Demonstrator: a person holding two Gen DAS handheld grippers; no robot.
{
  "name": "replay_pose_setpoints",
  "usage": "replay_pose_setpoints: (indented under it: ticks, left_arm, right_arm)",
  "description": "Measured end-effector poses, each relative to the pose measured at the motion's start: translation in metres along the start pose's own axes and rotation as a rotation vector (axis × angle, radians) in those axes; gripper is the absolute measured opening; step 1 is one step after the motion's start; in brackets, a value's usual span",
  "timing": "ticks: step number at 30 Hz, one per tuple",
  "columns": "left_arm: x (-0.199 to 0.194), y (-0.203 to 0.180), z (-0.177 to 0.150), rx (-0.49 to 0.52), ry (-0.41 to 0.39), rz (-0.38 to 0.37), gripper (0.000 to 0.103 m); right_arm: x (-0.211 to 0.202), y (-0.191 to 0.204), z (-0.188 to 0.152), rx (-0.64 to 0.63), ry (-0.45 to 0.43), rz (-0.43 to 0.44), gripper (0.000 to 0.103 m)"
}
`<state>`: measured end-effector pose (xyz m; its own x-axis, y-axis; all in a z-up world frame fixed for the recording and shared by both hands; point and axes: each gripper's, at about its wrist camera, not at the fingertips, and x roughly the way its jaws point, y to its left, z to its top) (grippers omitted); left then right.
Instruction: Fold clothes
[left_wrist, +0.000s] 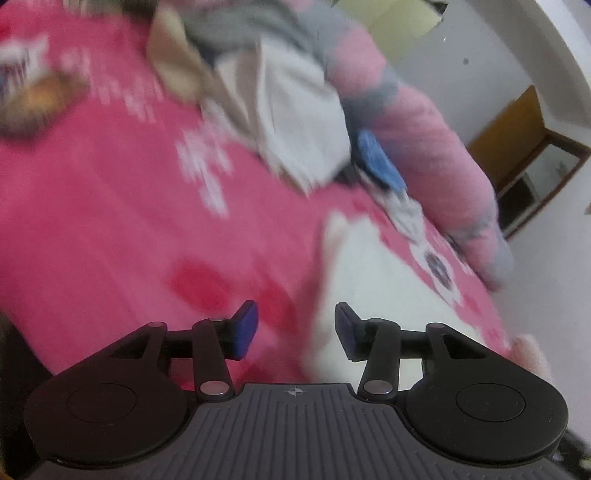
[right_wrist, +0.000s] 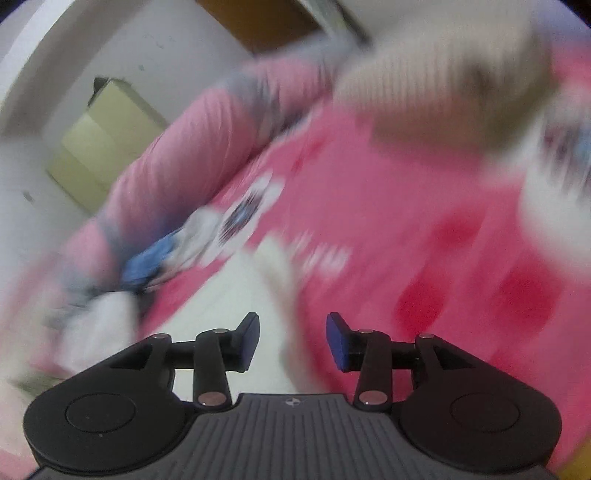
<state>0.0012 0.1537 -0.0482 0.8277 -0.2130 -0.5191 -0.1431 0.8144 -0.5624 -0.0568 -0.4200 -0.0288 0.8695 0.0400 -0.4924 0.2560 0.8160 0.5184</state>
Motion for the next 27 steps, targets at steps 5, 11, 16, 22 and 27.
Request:
replay_pose_setpoints:
  ticks: [5, 11, 16, 22, 27]
  left_arm:
    - [0.028, -0.050, 0.007, 0.159, 0.019, -0.109, 0.046]
    - [0.087, -0.071, -0.018, 0.268, 0.071, -0.092, 0.037]
    - [0.092, -0.077, -0.014, 0.325, 0.063, -0.095, 0.034]
    - [0.098, -0.116, 0.000, 0.456, 0.034, -0.090, 0.042]
    - [0.141, -0.101, -0.005, 0.416, 0.101, 0.006, 0.040]
  right_arm:
    - [-0.008, 0.081, -0.011, -0.343, -0.153, 0.029, 0.027]
    - [0.057, 0.098, -0.062, -0.578, -0.035, -0.096, 0.016]
    - [0.072, 0.100, -0.059, -0.632, 0.040, -0.178, 0.015]
    - [0.087, 0.141, -0.031, -0.638, -0.093, -0.085, 0.015]
    - [0.154, 0.101, -0.043, -0.625, 0.041, -0.175, 0.015]
